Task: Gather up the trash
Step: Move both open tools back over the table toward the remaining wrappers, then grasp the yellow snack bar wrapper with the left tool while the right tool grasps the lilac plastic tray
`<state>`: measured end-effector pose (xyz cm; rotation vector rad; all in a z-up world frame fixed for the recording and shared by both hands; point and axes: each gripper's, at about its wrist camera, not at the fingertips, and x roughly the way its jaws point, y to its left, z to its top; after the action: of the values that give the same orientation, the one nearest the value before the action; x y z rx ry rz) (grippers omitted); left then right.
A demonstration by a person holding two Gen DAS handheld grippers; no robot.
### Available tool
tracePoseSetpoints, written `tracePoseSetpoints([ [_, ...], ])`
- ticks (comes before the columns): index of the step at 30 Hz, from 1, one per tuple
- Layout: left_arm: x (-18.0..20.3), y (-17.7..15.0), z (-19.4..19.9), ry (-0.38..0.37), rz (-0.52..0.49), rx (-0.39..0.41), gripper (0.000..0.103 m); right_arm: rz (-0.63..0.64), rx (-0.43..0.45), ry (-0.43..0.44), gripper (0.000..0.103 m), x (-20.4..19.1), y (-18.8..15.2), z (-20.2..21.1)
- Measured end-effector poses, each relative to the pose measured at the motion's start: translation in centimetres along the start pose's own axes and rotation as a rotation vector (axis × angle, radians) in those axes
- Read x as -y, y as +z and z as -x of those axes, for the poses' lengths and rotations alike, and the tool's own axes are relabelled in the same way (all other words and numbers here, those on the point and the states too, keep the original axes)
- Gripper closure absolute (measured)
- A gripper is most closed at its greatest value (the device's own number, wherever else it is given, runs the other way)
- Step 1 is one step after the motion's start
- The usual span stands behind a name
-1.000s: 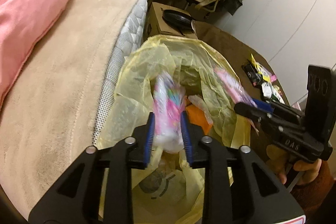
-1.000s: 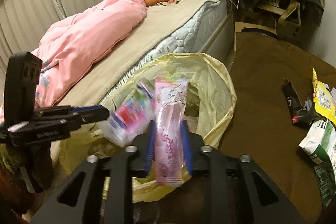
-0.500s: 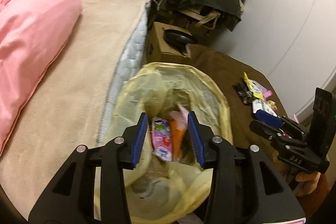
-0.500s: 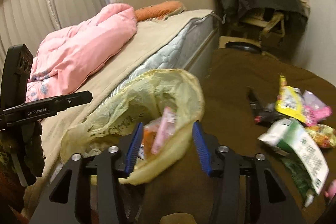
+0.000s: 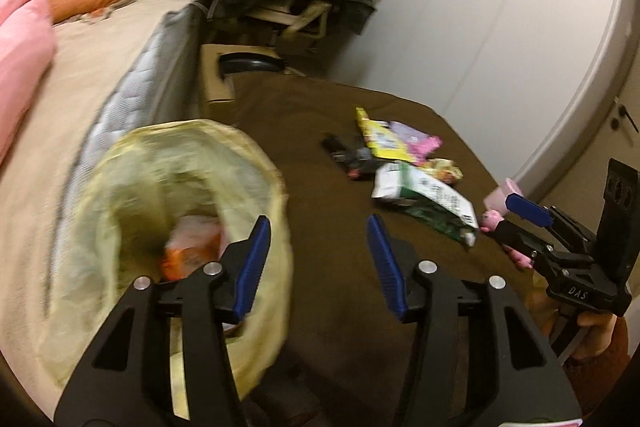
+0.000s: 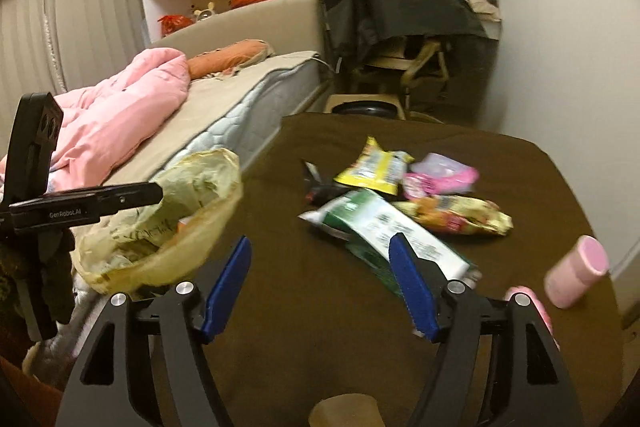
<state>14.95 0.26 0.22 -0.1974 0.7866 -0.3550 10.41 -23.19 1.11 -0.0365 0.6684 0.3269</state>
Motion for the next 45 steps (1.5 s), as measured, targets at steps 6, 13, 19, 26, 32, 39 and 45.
tracePoseSetpoints([
  [6, 3.1, 0.9, -3.4, -0.078, -0.041, -0.022, 0.055, -0.045, -0.039, -0.048, 0.036, 3.6, -1.0, 0.4],
  [13, 5.6, 4.2, -9.4, -0.115, -0.2, -0.079, 0.055, -0.084, -0.042, -0.109, 0.036, 6.4, -2.1, 0.3],
  [19, 6.6, 6.6, -15.4, -0.078, -0.319, -0.155, 0.055, -0.067, -0.052, -0.135, 0.036, 8.0, -2.7, 0.0],
  [26, 5.2, 6.2, -19.0, -0.023, -0.269, -0.263, 0.072, -0.084, -0.063, -0.102, 0.036, 9.9, -2.7, -0.8],
  [32, 3.8, 4.9, -17.5, -0.012, -0.151, -0.275, 0.1, -0.062, -0.065, -0.105, 0.036, 10.7, -0.8, -2.8],
  [39, 3.7, 4.2, -14.4, -0.034, -0.129, -0.191, 0.101, -0.117, -0.049, -0.101, 0.036, 12.1, 3.4, -6.6],
  [45, 3.0, 4.9, -13.9, -0.062, -0.094, -0.164, 0.082, -0.167, -0.162, -0.097, 0.038, 14.1, 6.2, -14.6],
])
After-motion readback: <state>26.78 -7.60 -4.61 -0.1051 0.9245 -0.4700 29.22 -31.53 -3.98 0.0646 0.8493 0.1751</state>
